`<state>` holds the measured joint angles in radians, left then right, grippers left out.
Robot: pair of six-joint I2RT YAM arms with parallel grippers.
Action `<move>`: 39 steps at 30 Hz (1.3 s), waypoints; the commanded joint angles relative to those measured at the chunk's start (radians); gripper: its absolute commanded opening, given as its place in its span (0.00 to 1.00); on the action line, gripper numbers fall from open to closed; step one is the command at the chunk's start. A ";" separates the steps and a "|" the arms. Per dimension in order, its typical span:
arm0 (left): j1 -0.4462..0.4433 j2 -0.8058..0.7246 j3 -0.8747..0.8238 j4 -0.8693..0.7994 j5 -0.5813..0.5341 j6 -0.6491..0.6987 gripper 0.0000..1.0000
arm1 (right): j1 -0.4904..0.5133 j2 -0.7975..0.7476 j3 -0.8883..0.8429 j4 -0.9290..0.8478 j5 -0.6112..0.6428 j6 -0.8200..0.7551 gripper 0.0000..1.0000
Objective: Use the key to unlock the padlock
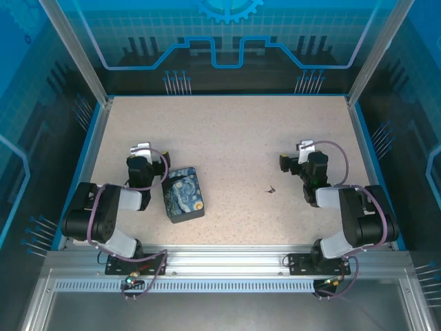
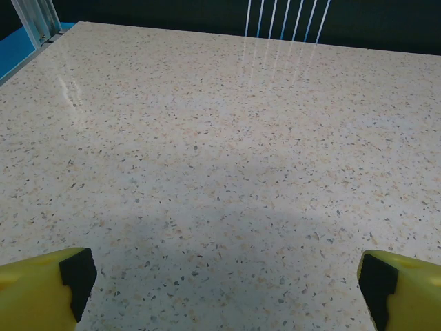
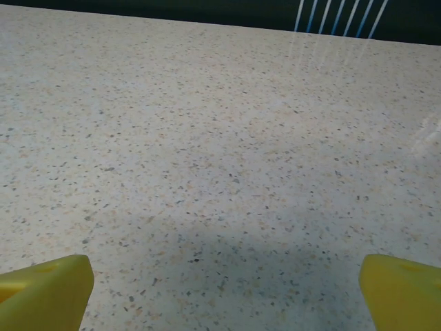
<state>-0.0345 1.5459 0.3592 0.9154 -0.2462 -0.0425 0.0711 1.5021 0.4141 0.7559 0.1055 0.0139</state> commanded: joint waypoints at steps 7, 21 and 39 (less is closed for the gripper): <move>0.006 0.003 0.009 0.024 -0.011 0.007 0.99 | -0.011 0.003 0.018 -0.003 -0.041 -0.019 1.00; 0.013 -0.174 -0.004 -0.113 -0.091 -0.032 0.99 | -0.018 -0.154 0.100 -0.270 0.139 0.067 1.00; -0.099 -0.614 0.279 -1.428 0.004 -0.715 0.99 | 0.005 -0.292 0.389 -1.011 -0.129 0.551 1.00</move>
<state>-0.0902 0.9787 0.6498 -0.2821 -0.2863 -0.6125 0.0250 1.2625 0.8299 -0.1722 0.0402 0.5285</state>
